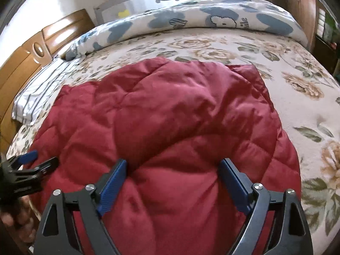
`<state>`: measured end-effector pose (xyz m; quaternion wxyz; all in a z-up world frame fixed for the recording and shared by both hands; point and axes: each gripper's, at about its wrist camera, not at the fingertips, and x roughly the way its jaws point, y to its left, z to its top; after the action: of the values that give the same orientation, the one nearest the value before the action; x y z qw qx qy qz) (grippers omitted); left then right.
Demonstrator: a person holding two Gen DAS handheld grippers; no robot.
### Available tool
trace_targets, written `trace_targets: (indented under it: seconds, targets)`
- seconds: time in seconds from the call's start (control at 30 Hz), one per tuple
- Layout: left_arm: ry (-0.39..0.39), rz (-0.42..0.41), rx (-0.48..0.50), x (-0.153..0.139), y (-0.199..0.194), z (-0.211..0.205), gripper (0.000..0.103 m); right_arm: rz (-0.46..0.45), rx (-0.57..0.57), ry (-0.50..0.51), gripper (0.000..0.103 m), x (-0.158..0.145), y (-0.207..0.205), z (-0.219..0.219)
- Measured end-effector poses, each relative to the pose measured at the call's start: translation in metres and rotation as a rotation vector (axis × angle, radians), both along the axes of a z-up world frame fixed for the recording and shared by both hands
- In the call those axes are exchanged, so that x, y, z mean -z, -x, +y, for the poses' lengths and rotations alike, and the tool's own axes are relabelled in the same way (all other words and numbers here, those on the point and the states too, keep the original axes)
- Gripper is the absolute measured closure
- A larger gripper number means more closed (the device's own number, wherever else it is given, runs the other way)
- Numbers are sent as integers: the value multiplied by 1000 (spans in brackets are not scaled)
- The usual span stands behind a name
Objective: Fold large clothes
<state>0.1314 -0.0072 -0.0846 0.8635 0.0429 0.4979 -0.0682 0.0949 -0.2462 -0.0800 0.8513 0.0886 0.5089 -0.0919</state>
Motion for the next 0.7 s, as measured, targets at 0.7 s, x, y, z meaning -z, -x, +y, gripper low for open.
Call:
trace_targets:
  seconds: [0.7]
  targets:
    - [-29, 7, -34, 15, -32, -5, 0, -25, 28, -14, 9, 12, 2, -9]
